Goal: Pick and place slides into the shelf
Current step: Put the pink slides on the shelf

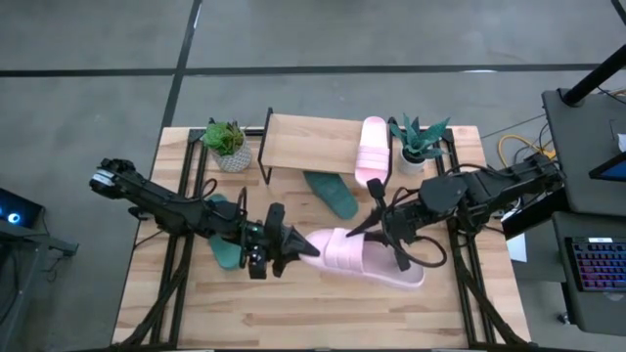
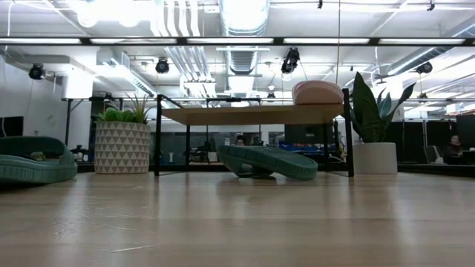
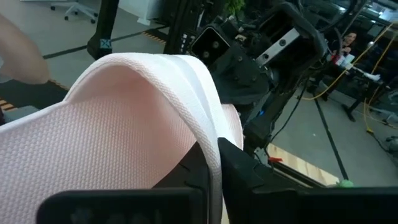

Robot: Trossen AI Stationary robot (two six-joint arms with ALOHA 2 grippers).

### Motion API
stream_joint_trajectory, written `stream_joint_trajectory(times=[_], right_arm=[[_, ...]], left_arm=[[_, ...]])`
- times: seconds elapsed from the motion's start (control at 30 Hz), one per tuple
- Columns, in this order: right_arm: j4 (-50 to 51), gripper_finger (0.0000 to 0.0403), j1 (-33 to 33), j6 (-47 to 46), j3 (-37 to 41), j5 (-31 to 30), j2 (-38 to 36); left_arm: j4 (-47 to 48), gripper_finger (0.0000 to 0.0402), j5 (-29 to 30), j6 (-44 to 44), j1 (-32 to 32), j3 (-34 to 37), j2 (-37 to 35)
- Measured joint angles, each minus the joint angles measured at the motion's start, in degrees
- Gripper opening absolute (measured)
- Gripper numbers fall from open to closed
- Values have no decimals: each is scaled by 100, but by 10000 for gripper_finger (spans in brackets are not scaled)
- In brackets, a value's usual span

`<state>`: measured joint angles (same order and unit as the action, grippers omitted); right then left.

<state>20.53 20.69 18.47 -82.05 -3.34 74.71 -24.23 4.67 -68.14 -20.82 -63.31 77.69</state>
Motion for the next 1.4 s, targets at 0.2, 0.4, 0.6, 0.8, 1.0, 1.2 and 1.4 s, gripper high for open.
stream_joint_trajectory(times=[0.2, 0.4, 0.6, 0.8, 1.0, 1.2, 1.4], right_arm=[[191, 75, 13, 115, -41, -1273, -115], [347, 137, 4, 149, -133, -2196, -279], [329, 174, -2, 148, -184, -2247, -478], [328, 190, -2, 146, -191, -2247, -558], [424, 190, -2, 162, -193, -2263, -571], [548, 189, 0, 255, -204, -2714, -596], [556, 188, -2, 333, -211, -3042, -655]], left_arm=[[-7, 17, 376, -13, 12, -34, -31], [-71, 17, 1003, -13, 13, -35, -84], [-61, 17, 1091, -39, 13, -50, -85], [-22, 16, 1136, -46, 9, -37, -92], [34, 16, 1294, -138, -8, -22, -131], [226, 16, 1482, -126, -66, 11, -327], [436, 16, 1588, -114, -94, 23, -476]])
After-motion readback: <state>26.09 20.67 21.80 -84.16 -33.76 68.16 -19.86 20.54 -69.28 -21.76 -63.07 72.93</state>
